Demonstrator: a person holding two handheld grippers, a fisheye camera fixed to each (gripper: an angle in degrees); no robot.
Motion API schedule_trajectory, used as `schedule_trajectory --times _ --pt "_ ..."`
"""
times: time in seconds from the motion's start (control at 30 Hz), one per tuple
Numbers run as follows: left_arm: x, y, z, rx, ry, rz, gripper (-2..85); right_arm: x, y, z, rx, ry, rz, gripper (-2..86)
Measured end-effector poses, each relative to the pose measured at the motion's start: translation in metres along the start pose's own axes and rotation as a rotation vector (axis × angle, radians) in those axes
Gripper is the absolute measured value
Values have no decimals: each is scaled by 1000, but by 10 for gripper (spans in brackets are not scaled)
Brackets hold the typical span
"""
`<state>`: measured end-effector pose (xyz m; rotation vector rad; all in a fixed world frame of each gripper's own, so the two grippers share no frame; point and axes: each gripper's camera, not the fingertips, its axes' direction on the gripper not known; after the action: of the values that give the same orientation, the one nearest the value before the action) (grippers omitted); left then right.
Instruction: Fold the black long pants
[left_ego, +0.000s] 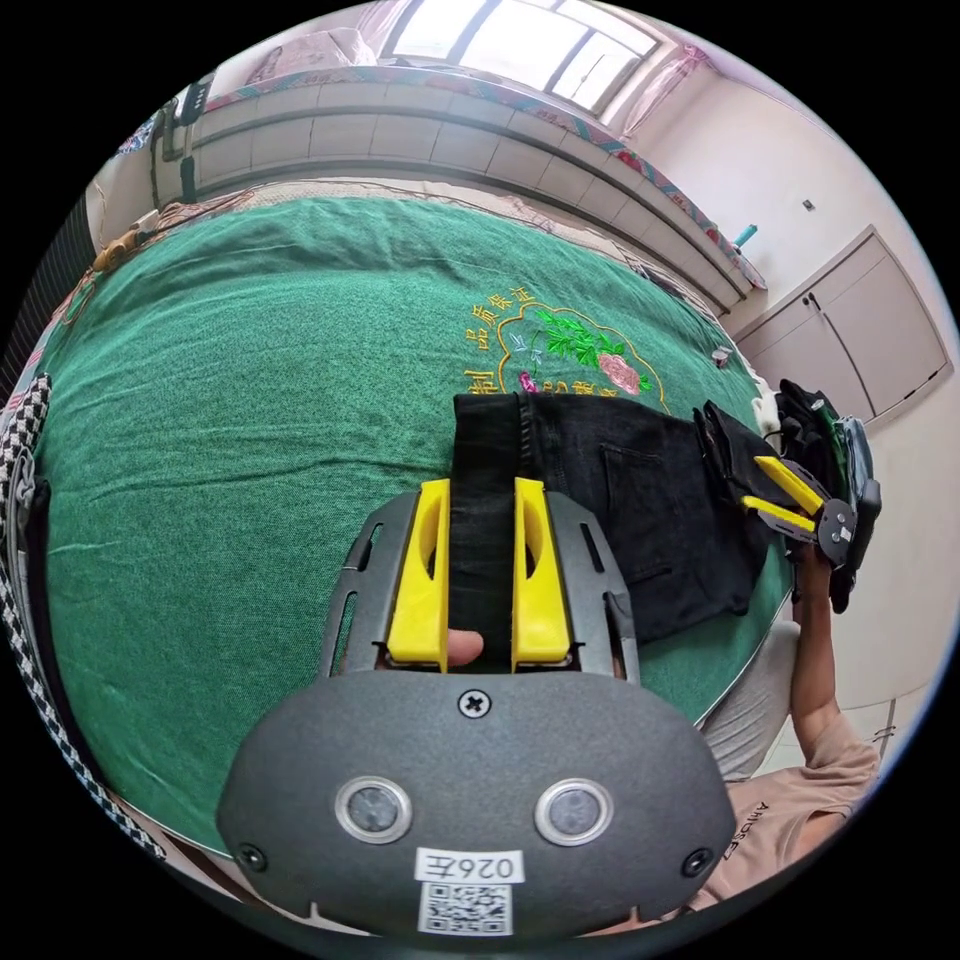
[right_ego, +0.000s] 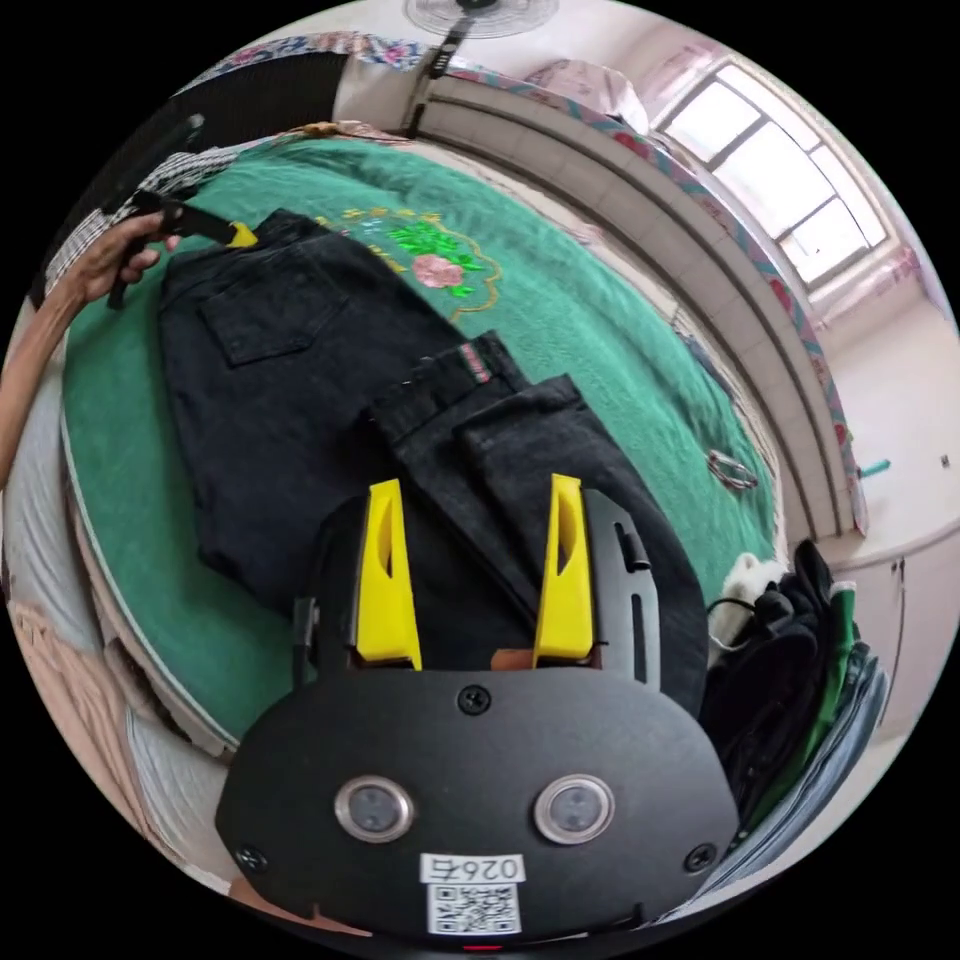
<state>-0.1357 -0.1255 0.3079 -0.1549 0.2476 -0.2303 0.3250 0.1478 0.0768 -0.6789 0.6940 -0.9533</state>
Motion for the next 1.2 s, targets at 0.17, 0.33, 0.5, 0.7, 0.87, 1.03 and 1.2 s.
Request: schedule_trajectory --times 0.17,0.33,0.5,0.7,0.87,1.03,1.2 --pt "11 6 2 -12 -98 78 100 -4 1 9 27 108 62 60" --pt "14 18 2 8 -146 150 93 -17 4 14 11 127 61 -11" --pt "-5 35 -17 114 -37 96 45 -11 27 -32 188 146 207 -16" --pt "-27 60 -51 259 67 12 12 1 83 -102 414 191 360 -16" --pt "-49 83 -106 405 -54 -55 7 15 126 -156 618 86 469 -16" --pt "-92 80 -148 452 -157 -148 30 58 139 -194 764 -80 556 -16" --pt "-115 67 -190 460 -263 -145 62 129 158 -222 874 -134 707 -16"
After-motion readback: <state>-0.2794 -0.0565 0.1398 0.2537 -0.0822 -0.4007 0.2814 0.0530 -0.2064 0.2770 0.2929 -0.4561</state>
